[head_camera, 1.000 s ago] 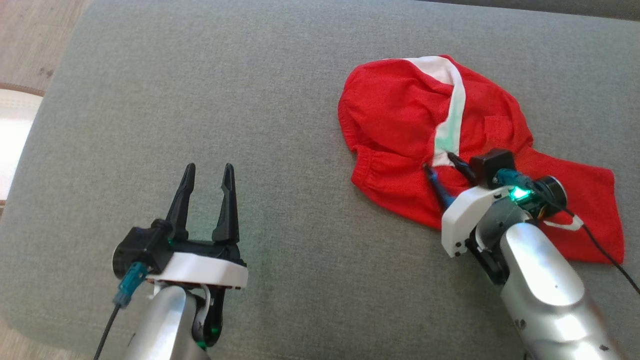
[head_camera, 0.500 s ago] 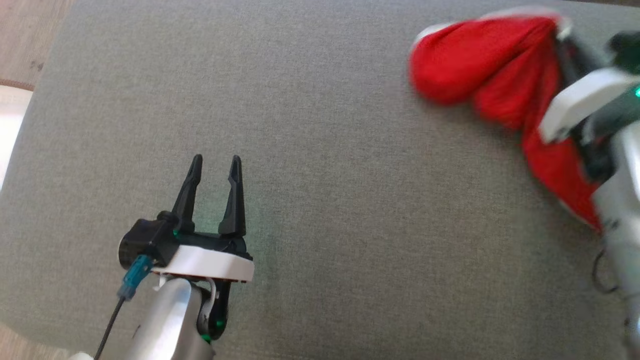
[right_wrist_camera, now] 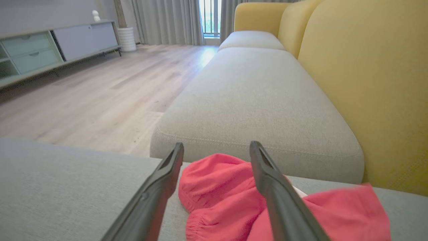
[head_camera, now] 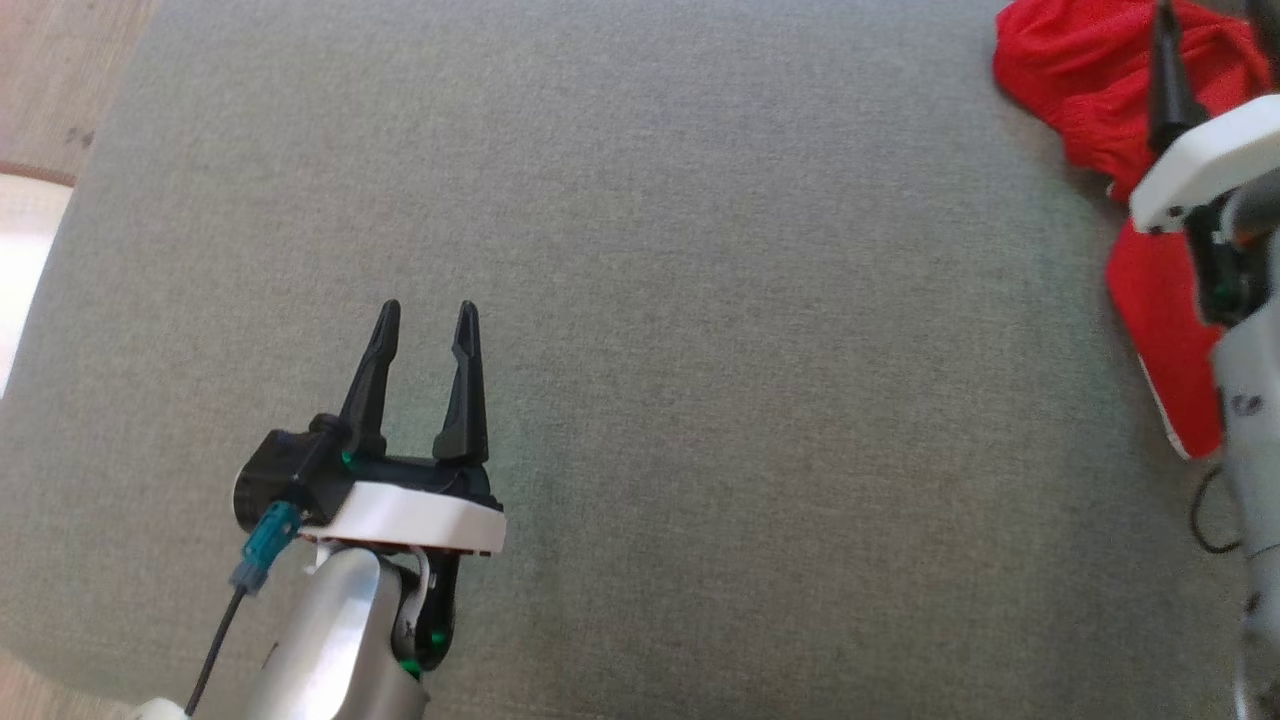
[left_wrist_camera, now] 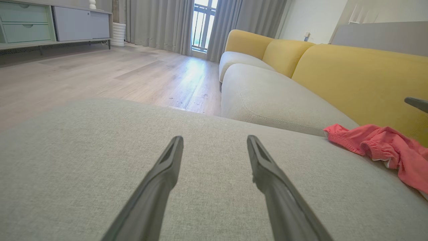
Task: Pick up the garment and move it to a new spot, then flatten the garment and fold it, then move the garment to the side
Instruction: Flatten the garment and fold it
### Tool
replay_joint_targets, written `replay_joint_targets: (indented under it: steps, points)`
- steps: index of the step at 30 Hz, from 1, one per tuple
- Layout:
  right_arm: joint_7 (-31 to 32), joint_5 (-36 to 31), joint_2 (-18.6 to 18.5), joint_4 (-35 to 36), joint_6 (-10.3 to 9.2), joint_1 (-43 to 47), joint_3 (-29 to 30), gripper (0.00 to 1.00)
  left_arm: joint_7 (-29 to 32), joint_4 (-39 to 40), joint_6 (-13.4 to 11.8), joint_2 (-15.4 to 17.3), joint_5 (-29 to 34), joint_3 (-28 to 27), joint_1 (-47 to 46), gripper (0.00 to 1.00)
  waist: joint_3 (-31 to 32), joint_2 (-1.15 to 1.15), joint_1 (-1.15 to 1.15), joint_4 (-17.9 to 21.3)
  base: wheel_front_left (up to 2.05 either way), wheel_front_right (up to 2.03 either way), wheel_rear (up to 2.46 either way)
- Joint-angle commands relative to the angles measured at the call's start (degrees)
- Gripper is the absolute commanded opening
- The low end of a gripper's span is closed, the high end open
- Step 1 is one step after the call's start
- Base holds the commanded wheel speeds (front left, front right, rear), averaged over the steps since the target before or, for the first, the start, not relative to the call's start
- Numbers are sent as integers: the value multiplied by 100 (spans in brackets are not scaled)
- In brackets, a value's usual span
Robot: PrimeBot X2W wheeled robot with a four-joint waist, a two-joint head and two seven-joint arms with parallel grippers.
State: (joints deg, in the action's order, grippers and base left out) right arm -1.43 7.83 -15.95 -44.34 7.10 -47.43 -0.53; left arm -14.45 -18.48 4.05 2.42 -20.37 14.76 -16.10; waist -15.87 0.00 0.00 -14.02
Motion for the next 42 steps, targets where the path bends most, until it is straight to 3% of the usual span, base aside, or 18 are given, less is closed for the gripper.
replay_joint_targets:
  steps: [1, 6, 14, 19, 26, 32, 42]
  points:
    - [-153, 83, 119, 301, 39, 27, -136, 100, -55, 144, -26, 46, 0, -209, -98, 100, 67, 0, 0, 63, 0, 0, 0]
    - [-401, 273, 442, 768, 39, 471, -492, 100, -55, 144, -14, 46, 54, -264, -48, 100, 215, 0, 0, 183, 0, 0, 0]
    - [-488, 496, 813, 1919, 39, 1910, -1283, 100, -55, 138, 8, 46, 136, -358, 105, 100, 542, 0, 0, 339, 0, 0, 0]
    - [-355, 347, 985, 2322, 39, 2627, -1214, 100, -55, 159, 23, 47, 180, -407, 210, 100, 629, 0, 0, 412, 0, 0, 0]
    - [-184, 94, 1034, 2495, 39, 2708, -872, 100, -55, 183, 55, 46, 153, -329, 174, 100, 546, 0, 0, 338, 0, 0, 0]
    - [266, -541, 986, 2127, 39, 2087, -75, 100, -55, 188, 56, 46, 114, -224, 122, 100, 302, 0, 0, 142, 0, 0, 0]
    - [1095, -1768, 541, 562, 39, 642, 940, 100, -55, 204, 22, 46, -69, 97, -112, 100, -189, 0, 0, -384, 0, 0, 0]
